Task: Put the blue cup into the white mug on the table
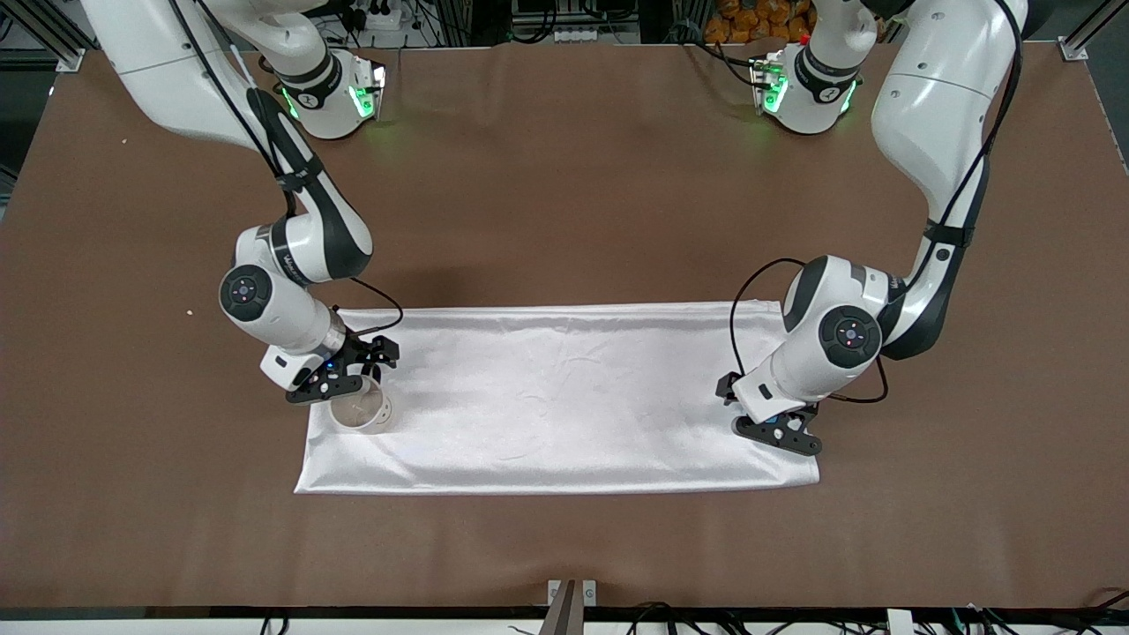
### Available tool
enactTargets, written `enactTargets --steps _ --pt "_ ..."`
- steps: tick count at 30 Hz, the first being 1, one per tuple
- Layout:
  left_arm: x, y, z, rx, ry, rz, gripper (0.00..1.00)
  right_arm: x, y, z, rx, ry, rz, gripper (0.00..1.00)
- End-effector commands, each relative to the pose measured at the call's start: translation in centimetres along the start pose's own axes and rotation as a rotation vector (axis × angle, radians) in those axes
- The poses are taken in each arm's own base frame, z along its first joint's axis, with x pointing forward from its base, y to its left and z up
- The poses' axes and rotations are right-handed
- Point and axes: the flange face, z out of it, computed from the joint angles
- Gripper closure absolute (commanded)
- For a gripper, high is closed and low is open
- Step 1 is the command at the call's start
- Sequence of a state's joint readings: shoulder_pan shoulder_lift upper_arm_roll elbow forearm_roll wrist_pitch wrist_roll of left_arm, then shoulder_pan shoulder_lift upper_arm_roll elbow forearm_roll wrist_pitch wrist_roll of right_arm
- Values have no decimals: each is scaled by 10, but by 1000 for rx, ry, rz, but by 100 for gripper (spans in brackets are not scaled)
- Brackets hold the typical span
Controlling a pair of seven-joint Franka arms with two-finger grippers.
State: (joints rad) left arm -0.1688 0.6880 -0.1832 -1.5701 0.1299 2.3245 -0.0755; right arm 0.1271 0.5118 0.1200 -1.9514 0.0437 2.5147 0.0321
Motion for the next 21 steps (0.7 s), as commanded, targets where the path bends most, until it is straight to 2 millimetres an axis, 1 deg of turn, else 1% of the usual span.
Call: enactTargets --steps 1,2,9,10,11,15,16,17,18,19,20,21 --pt "6 2 4 11 15 11 0 12 2 7 -9 4 7 0" --pt "5 2 7 10 12 11 0 12 2 8 -9 3 7 0" --pt "6 3 8 10 26 15 0 19 2 9 -6 12 11 0" --pt "6 3 8 10 26 15 0 20 2 9 -5 14 11 5" --pt "6 3 9 9 24 15 0 21 2 8 -5 15 11 16" --pt "5 3 11 9 21 16 0 23 2 6 -4 21 12 63" --pt "5 4 11 9 21 18 0 23 2 6 -3 21 15 71" --pt "5 3 11 9 21 22 6 23 2 6 -3 21 16 81" --pt "5 2 11 10 21 24 13 23 2 6 -2 21 22 89" --pt "5 2 12 10 20 27 20 23 3 6 -2 21 27 95" --pt "5 0 12 11 20 30 28 23 2 6 -2 21 25 100" --pt "4 -1 13 11 18 30 39 23 3 6 -2 21 27 100"
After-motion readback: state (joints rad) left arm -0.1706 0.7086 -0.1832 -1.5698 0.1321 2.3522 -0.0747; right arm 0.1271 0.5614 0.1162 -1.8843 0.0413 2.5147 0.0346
